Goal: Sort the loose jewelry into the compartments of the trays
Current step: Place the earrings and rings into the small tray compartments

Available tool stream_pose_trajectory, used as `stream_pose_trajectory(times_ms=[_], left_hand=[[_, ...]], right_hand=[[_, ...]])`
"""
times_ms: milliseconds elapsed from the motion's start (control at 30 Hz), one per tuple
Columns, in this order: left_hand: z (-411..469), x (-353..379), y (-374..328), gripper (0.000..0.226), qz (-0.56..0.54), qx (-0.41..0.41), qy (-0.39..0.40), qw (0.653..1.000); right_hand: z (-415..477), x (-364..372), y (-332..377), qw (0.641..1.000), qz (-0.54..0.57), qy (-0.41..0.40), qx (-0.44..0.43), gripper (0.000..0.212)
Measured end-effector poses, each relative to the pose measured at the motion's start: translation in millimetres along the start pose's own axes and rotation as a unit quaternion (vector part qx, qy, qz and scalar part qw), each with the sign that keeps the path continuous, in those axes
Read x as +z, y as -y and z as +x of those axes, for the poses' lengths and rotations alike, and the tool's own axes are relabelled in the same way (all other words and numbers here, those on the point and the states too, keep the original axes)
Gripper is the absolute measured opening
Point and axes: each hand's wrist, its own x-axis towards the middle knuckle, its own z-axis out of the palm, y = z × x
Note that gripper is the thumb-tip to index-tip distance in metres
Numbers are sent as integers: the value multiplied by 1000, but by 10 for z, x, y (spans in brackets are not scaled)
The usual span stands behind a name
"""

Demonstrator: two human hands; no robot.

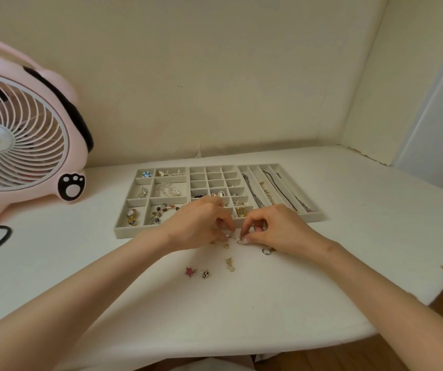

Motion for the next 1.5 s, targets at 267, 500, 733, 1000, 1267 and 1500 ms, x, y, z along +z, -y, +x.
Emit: stream_pose_trajectory(times_ms=[267, 500, 733, 1000, 1267, 1500], left_hand=[[69, 112, -27, 12, 36, 21, -55, 998], [105, 74, 29, 8, -23, 20, -94, 995], [482, -201, 384, 12, -58, -83, -170, 980], [929, -28, 671, 14, -64, -169, -151, 972], [960, 35, 755, 12, -32, -189, -121, 974], [808, -63, 784, 13, -35, -184, -139, 972]], right_hand=[[-12, -29, -18, 1000, 15, 7, 1, 10], [-20, -45, -30, 1000, 19, -1, 5, 6], [-11, -27, 1, 1000, 5, -4, 8, 5], [6, -26, 10, 1000, -3, -3, 11, 4], [7, -32, 2, 1000, 7, 7, 13, 2], [132, -171, 55, 997, 81, 3, 1, 10]])
